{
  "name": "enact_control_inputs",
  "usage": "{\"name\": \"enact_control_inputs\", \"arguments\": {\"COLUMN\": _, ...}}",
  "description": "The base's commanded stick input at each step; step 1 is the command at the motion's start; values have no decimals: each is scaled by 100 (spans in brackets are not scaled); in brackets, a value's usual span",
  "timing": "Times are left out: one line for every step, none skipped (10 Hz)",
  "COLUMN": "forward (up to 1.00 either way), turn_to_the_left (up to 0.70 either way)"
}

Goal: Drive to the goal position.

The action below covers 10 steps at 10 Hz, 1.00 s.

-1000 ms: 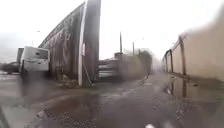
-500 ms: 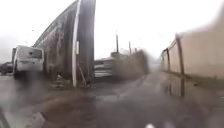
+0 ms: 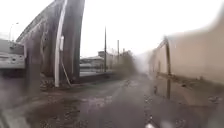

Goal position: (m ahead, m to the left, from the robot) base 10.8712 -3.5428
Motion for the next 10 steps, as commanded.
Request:
{"name": "enact_control_inputs", "arguments": {"forward": 50, "turn_to_the_left": -48}}
{"name": "enact_control_inputs", "arguments": {"forward": 50, "turn_to_the_left": -48}}
{"name": "enact_control_inputs", "arguments": {"forward": 50, "turn_to_the_left": -48}}
{"name": "enact_control_inputs", "arguments": {"forward": 50, "turn_to_the_left": -48}}
{"name": "enact_control_inputs", "arguments": {"forward": 50, "turn_to_the_left": -48}}
{"name": "enact_control_inputs", "arguments": {"forward": 50, "turn_to_the_left": -48}}
{"name": "enact_control_inputs", "arguments": {"forward": 50, "turn_to_the_left": -48}}
{"name": "enact_control_inputs", "arguments": {"forward": 50, "turn_to_the_left": -48}}
{"name": "enact_control_inputs", "arguments": {"forward": 50, "turn_to_the_left": 2}}
{"name": "enact_control_inputs", "arguments": {"forward": 50, "turn_to_the_left": 2}}
